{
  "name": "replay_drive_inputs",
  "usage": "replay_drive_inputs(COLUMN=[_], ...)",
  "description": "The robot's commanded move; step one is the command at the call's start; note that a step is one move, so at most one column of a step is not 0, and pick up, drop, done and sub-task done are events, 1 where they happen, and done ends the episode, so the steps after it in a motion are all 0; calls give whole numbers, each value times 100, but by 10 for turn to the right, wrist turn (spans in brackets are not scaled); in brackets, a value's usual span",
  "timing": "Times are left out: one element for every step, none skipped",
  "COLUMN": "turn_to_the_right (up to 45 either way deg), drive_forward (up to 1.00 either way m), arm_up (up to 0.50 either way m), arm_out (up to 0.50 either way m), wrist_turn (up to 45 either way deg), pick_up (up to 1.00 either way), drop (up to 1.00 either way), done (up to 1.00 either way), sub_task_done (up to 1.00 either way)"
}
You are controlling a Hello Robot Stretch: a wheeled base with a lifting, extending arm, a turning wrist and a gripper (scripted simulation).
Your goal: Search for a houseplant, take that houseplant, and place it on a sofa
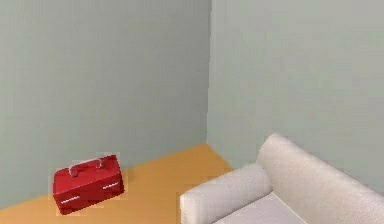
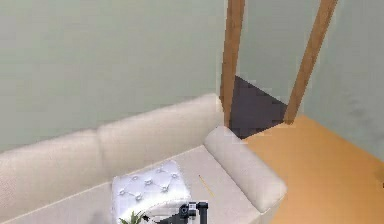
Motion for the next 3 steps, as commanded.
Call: replay_drive_inputs(turn_to_the_right=[0,0,0], drive_forward=[0,0,0], arm_up=[10,0,0], arm_out=[0,-8,0], wrist_turn=[0,0,0], pick_up=[0,0,0], drop=[0,0,0], done=[0,0,100], sub_task_done=[0,0,0])
